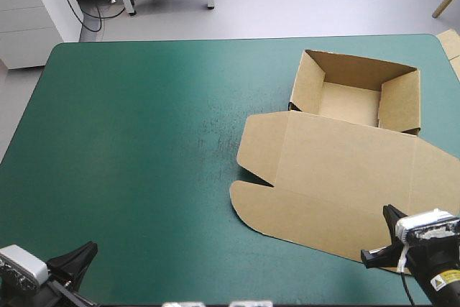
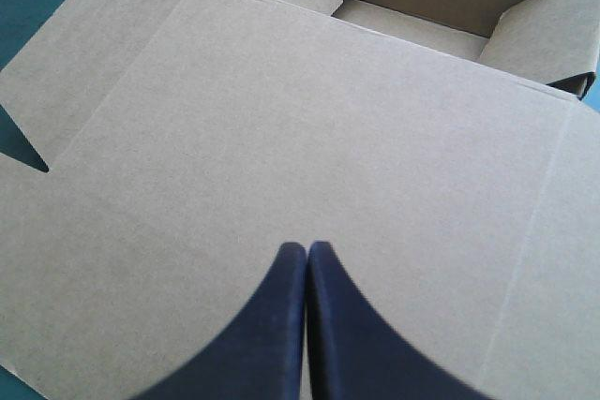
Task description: Fold the box
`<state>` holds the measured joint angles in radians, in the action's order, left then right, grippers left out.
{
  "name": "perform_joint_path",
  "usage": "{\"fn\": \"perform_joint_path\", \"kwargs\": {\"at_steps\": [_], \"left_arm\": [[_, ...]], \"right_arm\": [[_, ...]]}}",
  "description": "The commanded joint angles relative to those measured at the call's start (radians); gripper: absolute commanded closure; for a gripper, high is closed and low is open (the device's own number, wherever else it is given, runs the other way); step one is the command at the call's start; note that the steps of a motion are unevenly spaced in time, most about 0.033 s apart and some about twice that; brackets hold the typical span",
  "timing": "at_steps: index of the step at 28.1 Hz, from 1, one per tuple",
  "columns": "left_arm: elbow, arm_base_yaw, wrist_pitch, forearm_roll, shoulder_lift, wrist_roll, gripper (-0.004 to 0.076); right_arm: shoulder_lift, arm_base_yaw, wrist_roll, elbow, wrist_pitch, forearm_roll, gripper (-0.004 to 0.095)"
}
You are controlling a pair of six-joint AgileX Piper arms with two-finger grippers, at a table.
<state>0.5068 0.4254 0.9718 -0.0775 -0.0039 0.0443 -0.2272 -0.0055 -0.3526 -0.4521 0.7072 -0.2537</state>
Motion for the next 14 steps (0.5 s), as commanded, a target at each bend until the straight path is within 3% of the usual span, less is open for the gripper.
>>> {"fn": "perform_joint_path", "kwargs": {"at_steps": [1, 7, 14], "left_arm": [[0.018, 0.006, -0.103, -0.014, -0.021, 0.004, 0.0731], [0.015, 0.006, -0.100, -0.012, -0.024, 0.005, 0.0731], [0.015, 0.006, -0.100, -0.019, -0.024, 0.005, 0.0731]], "right_arm": [[0.096, 0.000, 0.009, 0.026, -0.101, -0.006, 0.0929], [0.223, 0.000, 0.043, 0.032, -0.115, 0.005, 0.0929], [0.242, 0.000, 0.096, 0.032, -0.121, 0.045, 0.0929]]}}
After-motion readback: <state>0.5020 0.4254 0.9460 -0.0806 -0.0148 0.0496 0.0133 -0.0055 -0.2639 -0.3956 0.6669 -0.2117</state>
